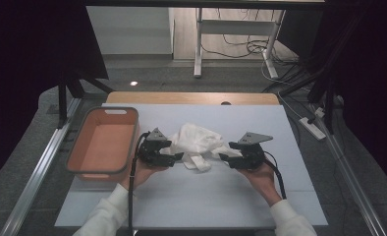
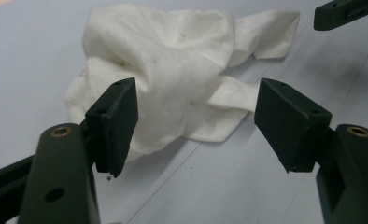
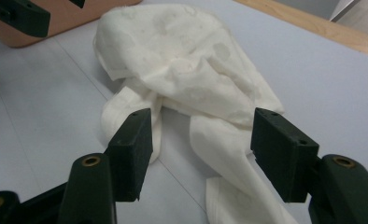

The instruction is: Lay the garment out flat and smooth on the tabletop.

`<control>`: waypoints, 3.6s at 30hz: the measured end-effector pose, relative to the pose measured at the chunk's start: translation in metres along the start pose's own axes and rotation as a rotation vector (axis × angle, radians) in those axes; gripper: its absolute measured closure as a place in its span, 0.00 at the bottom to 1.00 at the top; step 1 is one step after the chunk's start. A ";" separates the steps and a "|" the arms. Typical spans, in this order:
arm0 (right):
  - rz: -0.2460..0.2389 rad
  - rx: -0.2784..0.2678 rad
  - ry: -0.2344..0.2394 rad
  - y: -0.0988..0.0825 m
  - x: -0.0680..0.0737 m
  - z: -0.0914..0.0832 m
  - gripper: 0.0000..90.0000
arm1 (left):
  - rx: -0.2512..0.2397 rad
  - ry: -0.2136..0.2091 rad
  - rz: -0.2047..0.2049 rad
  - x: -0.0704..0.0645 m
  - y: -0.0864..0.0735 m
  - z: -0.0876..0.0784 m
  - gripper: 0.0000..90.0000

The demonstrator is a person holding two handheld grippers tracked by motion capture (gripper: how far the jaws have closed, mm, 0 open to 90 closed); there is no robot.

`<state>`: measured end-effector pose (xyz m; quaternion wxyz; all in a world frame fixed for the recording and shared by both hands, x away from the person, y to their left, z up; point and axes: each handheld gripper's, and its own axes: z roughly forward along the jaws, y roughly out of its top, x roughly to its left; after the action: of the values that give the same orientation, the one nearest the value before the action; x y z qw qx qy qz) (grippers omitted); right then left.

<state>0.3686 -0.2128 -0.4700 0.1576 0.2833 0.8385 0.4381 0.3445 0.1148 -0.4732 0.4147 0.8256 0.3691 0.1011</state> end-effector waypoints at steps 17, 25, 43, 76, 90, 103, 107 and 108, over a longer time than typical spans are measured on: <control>0.004 0.043 -0.003 -0.006 -0.001 0.016 0.44 | 0.068 0.035 0.013 0.004 -0.012 0.019 0.38; 0.015 0.088 -0.027 -0.015 -0.009 0.027 0.45 | 0.072 0.067 -0.012 0.009 -0.016 0.026 0.43; 0.007 0.168 -0.060 -0.027 -0.020 0.037 0.95 | 0.077 0.061 -0.021 0.017 -0.022 0.030 0.98; 0.062 -0.077 -0.137 0.001 -0.049 -0.049 0.96 | -0.193 0.020 -0.033 0.021 0.011 -0.060 0.99; 0.079 -0.055 -0.175 -0.005 -0.058 -0.048 0.96 | -0.184 0.023 -0.055 0.031 0.022 -0.038 0.98; 0.081 -0.055 -0.214 0.003 -0.072 -0.054 0.96 | -0.188 0.016 -0.104 0.053 0.054 -0.016 0.98; 0.072 -0.050 -0.236 0.008 -0.077 -0.059 0.96 | -0.174 0.025 -0.101 0.057 0.069 -0.011 0.98; 0.073 -0.049 -0.244 0.009 -0.078 -0.060 0.96 | -0.170 0.026 -0.100 0.058 0.073 -0.009 0.98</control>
<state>0.4025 -0.2960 -0.4274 0.2492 0.3610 0.7912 0.4262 0.4193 0.1322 -0.4199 0.4828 0.7666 0.4054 0.1221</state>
